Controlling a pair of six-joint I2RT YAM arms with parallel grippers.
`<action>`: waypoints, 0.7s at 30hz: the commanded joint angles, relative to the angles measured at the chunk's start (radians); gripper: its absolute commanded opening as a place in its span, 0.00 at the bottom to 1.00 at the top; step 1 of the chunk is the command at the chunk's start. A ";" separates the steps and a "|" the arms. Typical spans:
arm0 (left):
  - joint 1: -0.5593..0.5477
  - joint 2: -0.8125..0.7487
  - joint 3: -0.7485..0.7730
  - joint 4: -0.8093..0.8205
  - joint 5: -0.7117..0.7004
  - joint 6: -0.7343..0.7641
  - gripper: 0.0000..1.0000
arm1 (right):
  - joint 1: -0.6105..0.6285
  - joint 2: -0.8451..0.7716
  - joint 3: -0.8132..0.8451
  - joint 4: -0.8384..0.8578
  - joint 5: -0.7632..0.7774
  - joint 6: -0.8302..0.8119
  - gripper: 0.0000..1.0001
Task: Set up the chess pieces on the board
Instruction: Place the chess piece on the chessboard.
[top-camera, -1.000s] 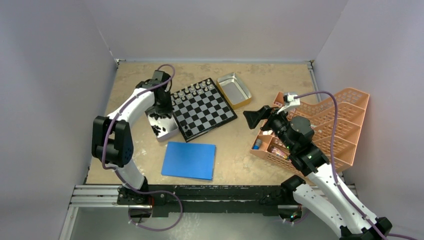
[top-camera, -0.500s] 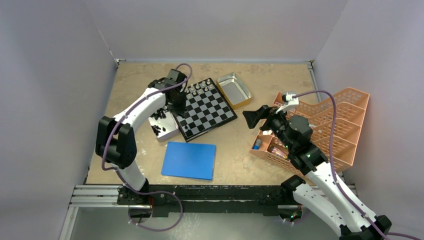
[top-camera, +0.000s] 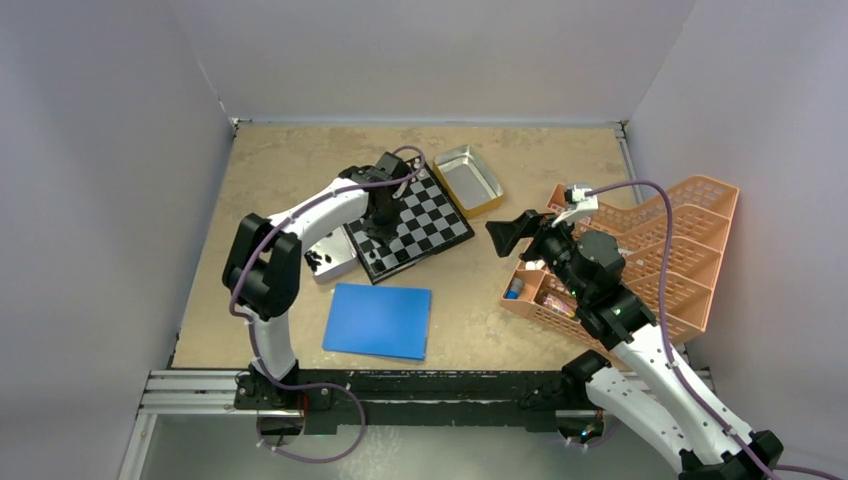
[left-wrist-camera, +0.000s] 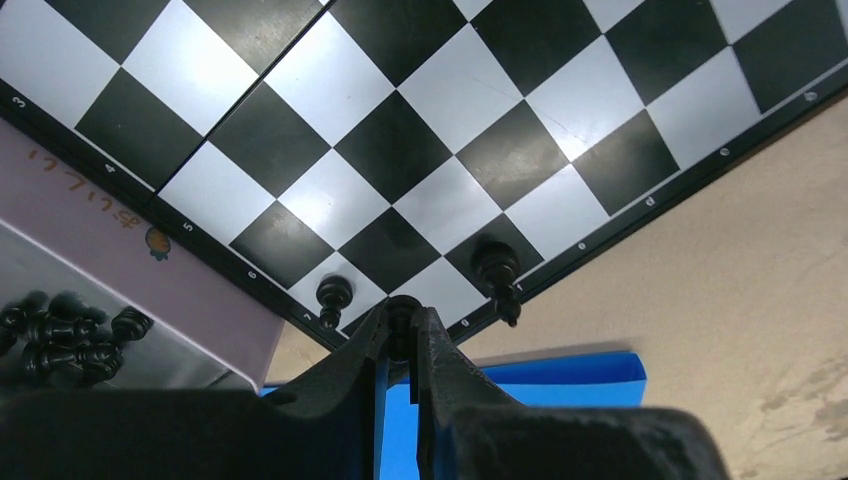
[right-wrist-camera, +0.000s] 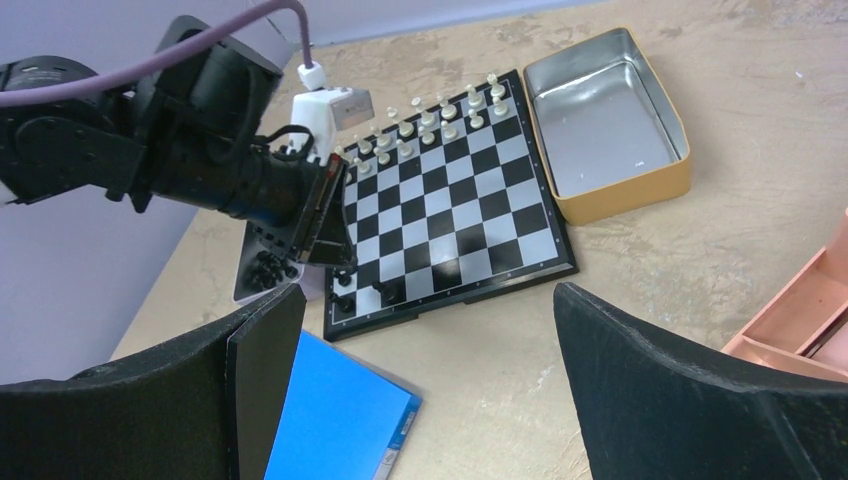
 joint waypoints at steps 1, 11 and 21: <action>-0.006 0.034 0.048 -0.013 -0.048 -0.001 0.09 | -0.002 -0.008 0.023 0.031 0.022 -0.015 0.96; -0.009 0.078 0.054 0.011 -0.046 0.008 0.10 | -0.002 -0.015 0.020 0.029 0.031 -0.014 0.96; -0.009 0.096 0.046 0.022 -0.063 0.008 0.10 | -0.003 -0.015 0.021 0.028 0.032 -0.015 0.96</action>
